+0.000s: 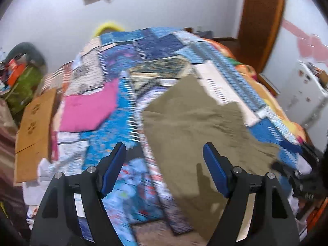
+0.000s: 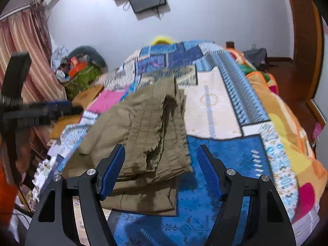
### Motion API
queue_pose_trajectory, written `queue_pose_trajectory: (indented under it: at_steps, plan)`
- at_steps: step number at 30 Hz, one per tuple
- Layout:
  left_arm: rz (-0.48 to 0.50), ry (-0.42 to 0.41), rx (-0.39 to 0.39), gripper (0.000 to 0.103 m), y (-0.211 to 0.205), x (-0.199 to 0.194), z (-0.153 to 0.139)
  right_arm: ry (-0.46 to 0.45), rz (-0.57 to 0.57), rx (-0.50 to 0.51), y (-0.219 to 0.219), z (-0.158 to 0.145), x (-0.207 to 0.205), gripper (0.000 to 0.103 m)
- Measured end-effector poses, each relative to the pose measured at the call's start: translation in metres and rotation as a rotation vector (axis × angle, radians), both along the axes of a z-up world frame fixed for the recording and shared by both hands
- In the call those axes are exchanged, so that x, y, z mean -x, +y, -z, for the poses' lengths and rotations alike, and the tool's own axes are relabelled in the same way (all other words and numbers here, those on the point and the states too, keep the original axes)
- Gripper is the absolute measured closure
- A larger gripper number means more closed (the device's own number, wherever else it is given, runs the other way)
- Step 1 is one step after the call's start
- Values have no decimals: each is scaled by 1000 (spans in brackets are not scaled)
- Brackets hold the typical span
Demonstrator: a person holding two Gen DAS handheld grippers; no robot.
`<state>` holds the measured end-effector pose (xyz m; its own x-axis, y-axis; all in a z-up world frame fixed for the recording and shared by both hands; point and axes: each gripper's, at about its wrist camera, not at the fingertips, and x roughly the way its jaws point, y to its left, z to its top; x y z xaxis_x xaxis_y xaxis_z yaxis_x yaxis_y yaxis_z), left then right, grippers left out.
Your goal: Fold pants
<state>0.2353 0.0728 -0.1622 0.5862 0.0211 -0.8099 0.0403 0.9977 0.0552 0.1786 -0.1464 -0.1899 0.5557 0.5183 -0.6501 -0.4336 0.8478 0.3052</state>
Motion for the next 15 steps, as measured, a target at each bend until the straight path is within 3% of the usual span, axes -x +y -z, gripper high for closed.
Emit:
queue_pose_trajectory:
  at_steps: [6, 15]
  plan:
    - [-36, 50, -44, 25, 29, -50, 23, 98, -17, 30, 3, 40, 1, 34]
    - [45, 219, -108, 22, 18, -127, 98, 104, -11, 29, -7, 39, 2, 34]
